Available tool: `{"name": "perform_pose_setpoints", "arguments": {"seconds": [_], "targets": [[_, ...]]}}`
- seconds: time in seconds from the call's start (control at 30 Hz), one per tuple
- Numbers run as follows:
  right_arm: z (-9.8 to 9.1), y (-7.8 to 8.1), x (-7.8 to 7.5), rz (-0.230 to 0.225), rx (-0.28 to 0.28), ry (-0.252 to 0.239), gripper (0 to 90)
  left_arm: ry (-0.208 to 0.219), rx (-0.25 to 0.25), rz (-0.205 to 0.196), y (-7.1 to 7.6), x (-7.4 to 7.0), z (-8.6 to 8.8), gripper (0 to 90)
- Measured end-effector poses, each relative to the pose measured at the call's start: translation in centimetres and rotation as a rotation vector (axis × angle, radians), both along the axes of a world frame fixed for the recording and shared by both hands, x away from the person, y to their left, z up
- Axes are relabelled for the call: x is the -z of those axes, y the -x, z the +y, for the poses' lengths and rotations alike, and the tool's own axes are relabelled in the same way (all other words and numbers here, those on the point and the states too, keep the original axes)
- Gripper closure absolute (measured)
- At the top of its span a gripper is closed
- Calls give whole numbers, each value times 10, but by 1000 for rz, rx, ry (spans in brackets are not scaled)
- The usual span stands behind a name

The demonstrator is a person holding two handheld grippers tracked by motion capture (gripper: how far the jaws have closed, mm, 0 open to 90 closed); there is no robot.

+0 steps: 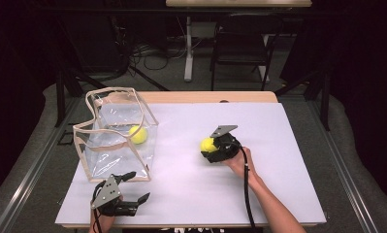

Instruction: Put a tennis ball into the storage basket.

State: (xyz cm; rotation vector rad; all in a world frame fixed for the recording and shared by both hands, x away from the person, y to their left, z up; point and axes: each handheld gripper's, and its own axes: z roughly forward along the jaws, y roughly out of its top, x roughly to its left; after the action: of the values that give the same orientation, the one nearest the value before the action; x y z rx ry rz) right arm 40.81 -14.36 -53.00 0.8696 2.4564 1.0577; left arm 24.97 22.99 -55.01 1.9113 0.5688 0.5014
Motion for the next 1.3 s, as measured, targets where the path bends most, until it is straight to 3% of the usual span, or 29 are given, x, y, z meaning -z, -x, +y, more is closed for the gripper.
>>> {"name": "perform_pose_setpoints", "arguments": {"seconds": [1.3], "targets": [[-1, 16, -39, -90, -18, -40, 258, -4, 4, 6, 0, 0, -1, 160]]}}
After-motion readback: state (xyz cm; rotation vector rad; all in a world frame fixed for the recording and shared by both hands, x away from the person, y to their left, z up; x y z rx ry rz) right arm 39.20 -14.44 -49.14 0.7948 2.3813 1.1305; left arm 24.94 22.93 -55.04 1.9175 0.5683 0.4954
